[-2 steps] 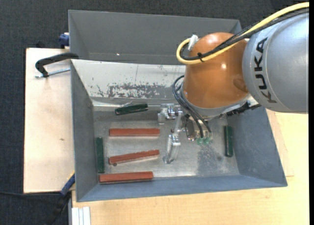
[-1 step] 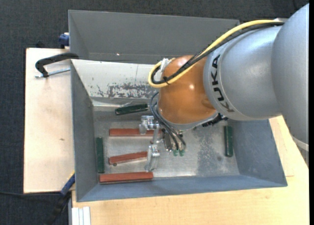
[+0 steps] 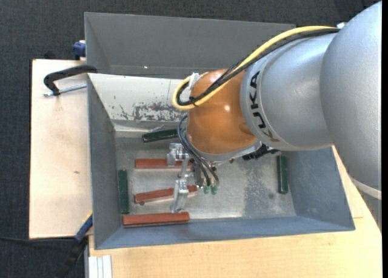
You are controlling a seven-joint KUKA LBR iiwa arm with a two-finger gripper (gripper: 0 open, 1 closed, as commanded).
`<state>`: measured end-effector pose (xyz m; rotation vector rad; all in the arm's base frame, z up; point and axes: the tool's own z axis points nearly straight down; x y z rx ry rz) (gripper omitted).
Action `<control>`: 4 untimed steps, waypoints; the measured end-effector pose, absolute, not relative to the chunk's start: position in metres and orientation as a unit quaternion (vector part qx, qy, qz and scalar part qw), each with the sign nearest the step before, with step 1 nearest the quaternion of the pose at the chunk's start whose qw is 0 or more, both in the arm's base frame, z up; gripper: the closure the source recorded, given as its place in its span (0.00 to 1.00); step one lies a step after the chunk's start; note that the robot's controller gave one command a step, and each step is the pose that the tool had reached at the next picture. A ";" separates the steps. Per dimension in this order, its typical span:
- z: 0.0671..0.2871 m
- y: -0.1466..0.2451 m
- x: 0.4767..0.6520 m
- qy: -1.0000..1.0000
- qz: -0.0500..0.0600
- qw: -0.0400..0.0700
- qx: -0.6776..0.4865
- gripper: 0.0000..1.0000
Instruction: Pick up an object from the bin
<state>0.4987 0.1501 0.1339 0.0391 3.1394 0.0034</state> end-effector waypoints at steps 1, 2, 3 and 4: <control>0.129 0.151 0.498 0.999 0.000 0.000 -0.034 0.00; 0.078 0.152 0.493 0.999 0.001 0.000 0.053 0.00; 0.072 0.156 0.497 0.999 0.003 0.000 -0.043 1.00; 0.073 0.156 0.498 0.999 0.003 0.000 -0.044 1.00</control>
Offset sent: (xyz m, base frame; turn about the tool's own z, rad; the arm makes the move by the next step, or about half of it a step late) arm -0.0073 0.0015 -0.0639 0.0873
